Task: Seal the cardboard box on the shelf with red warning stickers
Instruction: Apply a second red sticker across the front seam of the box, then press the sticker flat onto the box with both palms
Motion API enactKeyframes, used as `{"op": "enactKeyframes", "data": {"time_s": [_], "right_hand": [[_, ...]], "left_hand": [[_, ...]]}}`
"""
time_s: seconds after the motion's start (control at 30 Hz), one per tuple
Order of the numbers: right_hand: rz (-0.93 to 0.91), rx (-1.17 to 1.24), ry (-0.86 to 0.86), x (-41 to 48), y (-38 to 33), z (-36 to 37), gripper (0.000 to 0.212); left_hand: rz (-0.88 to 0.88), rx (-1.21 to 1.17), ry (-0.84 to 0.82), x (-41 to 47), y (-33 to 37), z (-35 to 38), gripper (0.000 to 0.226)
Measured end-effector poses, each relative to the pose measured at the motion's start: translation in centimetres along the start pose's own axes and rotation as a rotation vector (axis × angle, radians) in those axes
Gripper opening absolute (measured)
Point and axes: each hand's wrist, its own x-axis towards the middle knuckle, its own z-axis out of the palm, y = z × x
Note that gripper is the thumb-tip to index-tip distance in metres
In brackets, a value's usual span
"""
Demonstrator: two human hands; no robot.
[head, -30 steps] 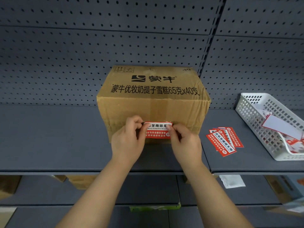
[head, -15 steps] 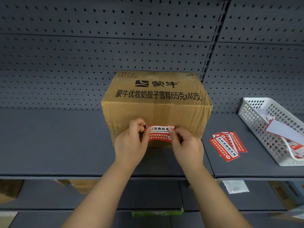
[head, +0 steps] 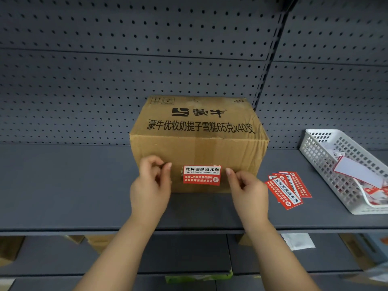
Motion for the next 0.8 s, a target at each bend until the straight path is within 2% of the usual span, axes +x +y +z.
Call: {"op": "enactKeyframes", "data": {"time_s": [0.03, 0.1, 0.2, 0.27, 0.37, 0.43, 0.63, 0.8], "right_hand": [[-0.097, 0.015, 0.029, -0.2, 0.4, -0.6, 0.04], [-0.4, -0.085, 0.021, -0.7, 1.0, -1.7, 0.023], [-0.822, -0.465, -0.168, -1.0, 1.2, -1.5, 0.049], [-0.881, -0.668, -0.211, -0.8, 1.4, -0.3, 0.06], [-0.821, -0.846, -0.264, 0.1, 1.7, 0.5, 0.066], [-0.819, -0.924, -0.257, 0.9, 2.0, -0.3, 0.064], [-0.735, -0.959, -0.198, 1.2, 3.8, -4.1, 0.065], [-0.831, -0.931, -0.328, -0.8, 2.4, -1.3, 0.066]], "left_hand": [[0.04, -0.007, 0.014, -0.2, -0.2, -0.8, 0.019], [0.272, 0.118, -0.02, -0.7, -0.5, -2.1, 0.025], [0.759, 0.394, -0.217, -1.5, -1.2, -1.5, 0.046], [0.892, 0.588, -0.342, -1.6, -1.7, 0.3, 0.057], [0.839, 0.833, -0.435, -0.9, -2.8, 1.9, 0.068], [0.807, 0.92, -0.434, 0.0, -3.7, 1.4, 0.068], [0.726, 0.86, -0.366, 0.0, -4.9, -1.8, 0.064], [0.787, 0.81, -0.5, -2.4, -2.3, 0.4, 0.066]]}}
